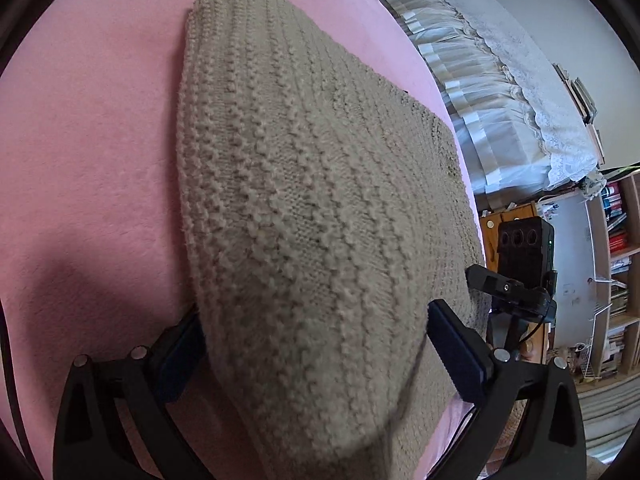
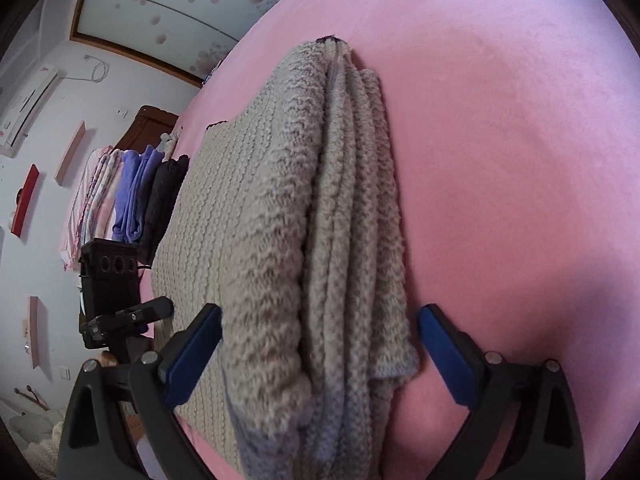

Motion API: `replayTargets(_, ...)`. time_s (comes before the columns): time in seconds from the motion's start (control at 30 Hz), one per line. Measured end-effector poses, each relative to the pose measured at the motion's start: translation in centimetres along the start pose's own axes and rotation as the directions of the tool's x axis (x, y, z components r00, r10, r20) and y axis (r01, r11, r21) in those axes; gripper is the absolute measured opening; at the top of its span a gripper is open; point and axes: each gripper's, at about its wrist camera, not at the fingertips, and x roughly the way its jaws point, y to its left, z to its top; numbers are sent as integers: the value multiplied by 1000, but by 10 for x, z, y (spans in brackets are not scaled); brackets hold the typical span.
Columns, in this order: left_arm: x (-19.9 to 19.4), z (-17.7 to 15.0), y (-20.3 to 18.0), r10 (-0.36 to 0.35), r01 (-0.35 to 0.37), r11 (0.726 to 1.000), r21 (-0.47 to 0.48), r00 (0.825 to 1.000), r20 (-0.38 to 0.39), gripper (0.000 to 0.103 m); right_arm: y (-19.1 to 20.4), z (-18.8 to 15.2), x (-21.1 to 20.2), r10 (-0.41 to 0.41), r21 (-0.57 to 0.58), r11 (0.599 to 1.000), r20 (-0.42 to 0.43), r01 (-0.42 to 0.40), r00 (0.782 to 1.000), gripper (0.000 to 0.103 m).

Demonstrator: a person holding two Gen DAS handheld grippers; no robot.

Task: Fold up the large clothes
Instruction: 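Grasp the folded cardigan with both tools and lift it, then carry the folded cardigan with both tools toward the clothes stack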

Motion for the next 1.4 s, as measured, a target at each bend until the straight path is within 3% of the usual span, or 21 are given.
replayTargets(0.17,6,4,2,-29,29,1000,11,1000,5,102,8,13,17,66,-50,996,-32,-67,997,103)
replayTargets(0.33,11,9,0,-27,27,999,26,1000,-3,100,24,14,29,46,-134,990,-22,-48,999,102)
replayTargets(0.37,12,10,-3,-12,13,999,34,1000,-8,100,26,12,30,40,-140,989,-14,-42,999,98)
replayTargets(0.4,14,12,-5,-3,3,999,34,1000,-10,99,27,11,28,36,-154,987,-5,-36,999,87)
replayTargets(0.5,15,17,-21,60,-61,996,67,998,25,86,24,6,21,52,-146,988,9,-50,999,66)
replayTargets(0.57,12,16,-32,100,-104,990,99,994,44,69,23,7,19,61,-139,989,19,-57,998,62)
replayTargets(0.63,5,16,-44,119,-128,983,131,990,72,61,29,5,18,47,-151,988,30,-42,998,60)
replayTargets(0.83,-19,11,-77,190,-217,954,208,972,141,56,55,-2,3,47,-180,983,106,-27,993,54)
replayTargets(1.03,-88,1,-106,178,-227,940,256,963,201,56,106,-23,-21,50,-238,971,157,-12,986,53)
replayTargets(1.17,-163,-6,-114,178,-244,935,258,950,256,56,163,-32,-36,107,-285,957,179,-52,978,53)
replayTargets(1.27,-231,-12,-112,188,-269,929,253,935,302,56,219,-35,-41,145,-348,935,185,-74,972,53)
replayTargets(1.4,-331,-11,-101,233,-337,910,243,898,373,56,299,-33,-32,207,-417,901,179,-117,962,53)
